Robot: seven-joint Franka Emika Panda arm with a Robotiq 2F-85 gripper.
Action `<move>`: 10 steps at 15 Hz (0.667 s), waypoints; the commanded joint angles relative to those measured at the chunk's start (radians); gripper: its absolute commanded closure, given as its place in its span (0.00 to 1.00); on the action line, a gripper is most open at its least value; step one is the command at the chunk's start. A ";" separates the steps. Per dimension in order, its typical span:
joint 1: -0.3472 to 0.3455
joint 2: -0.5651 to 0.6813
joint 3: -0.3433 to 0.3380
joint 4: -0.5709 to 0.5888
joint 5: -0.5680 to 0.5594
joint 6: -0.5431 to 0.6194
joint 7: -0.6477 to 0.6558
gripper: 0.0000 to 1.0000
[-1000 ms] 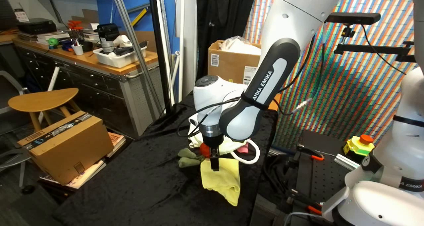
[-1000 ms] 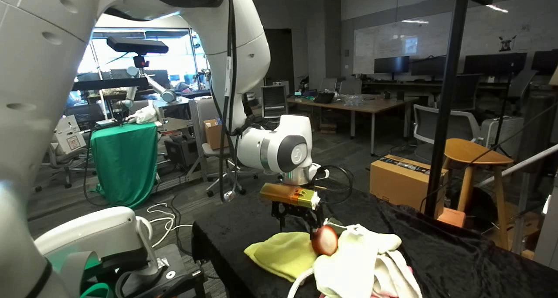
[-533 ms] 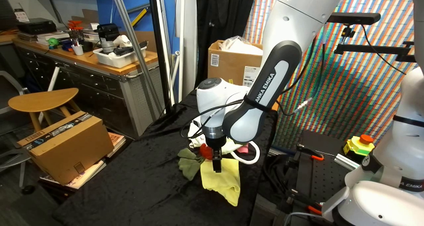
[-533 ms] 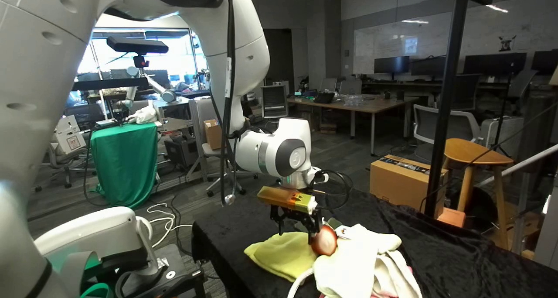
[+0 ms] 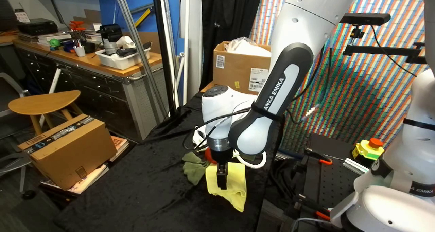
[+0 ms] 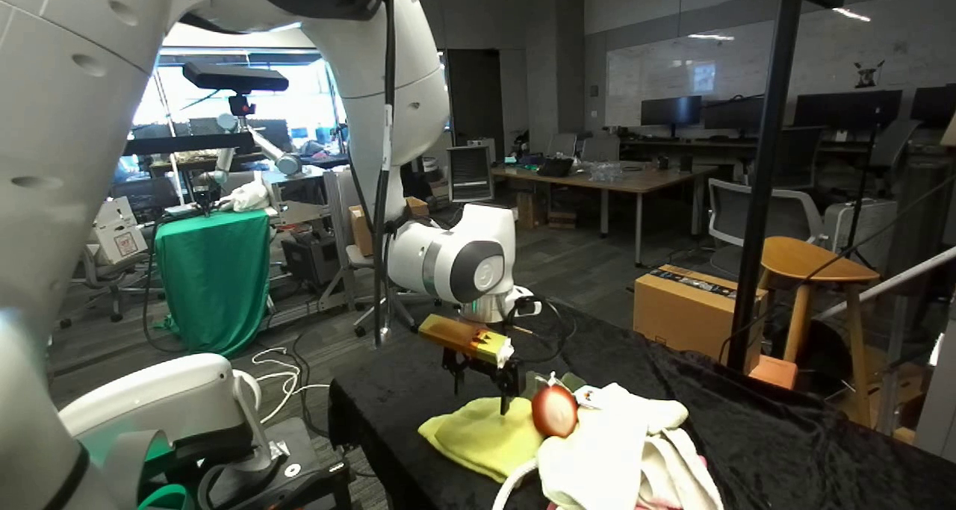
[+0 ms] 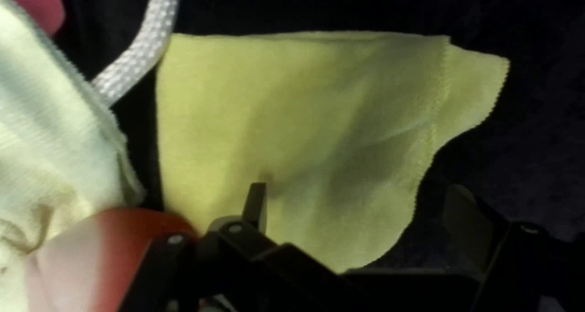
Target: Pile all the objects closer to you
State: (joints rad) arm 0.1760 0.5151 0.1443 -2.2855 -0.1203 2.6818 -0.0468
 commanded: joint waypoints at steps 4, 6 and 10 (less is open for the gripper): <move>0.013 0.015 0.062 -0.041 0.089 0.066 0.028 0.00; 0.014 0.021 0.062 -0.055 0.096 0.079 0.035 0.00; 0.031 0.025 0.041 -0.087 0.082 0.107 0.070 0.00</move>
State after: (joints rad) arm 0.1846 0.5506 0.2017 -2.3379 -0.0486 2.7425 -0.0051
